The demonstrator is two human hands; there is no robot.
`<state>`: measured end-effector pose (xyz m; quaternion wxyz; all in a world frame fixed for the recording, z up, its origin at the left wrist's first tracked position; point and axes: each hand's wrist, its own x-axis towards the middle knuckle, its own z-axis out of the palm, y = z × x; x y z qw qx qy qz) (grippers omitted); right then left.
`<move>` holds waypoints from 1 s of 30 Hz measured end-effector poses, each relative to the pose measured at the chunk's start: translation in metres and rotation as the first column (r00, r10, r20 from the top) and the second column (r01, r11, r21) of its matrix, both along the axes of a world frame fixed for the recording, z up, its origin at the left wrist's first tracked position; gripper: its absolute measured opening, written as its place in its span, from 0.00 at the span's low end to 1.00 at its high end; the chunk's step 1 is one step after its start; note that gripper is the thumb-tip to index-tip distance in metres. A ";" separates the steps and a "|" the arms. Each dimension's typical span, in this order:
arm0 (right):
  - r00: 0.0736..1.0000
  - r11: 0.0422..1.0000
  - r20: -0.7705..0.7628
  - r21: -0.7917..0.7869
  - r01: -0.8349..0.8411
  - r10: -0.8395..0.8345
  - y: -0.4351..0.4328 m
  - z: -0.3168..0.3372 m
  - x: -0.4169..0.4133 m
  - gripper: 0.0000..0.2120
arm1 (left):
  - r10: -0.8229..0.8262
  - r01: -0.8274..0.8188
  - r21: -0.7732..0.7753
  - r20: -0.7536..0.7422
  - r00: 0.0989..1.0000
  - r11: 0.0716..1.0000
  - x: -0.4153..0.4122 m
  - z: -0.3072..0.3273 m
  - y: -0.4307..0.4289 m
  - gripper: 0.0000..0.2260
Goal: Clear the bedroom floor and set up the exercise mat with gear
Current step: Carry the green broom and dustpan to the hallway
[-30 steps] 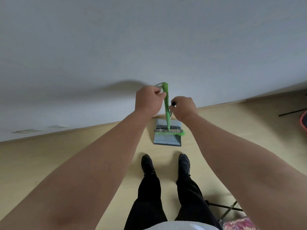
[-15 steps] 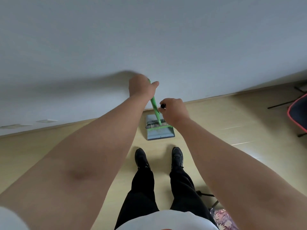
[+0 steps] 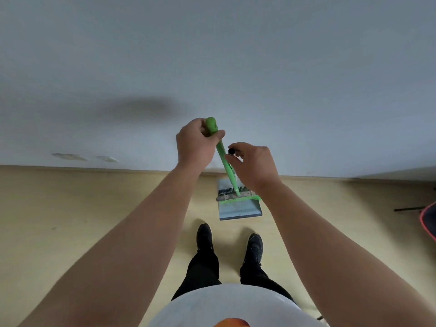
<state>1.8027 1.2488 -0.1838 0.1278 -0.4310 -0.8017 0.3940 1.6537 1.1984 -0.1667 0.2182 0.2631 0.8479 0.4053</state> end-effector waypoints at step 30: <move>0.737 0.760 -0.191 0.206 -0.616 0.648 -0.409 0.154 -0.276 0.09 | 0.699 -0.614 0.436 -0.051 0.713 0.658 -0.160 0.151 -0.535 0.10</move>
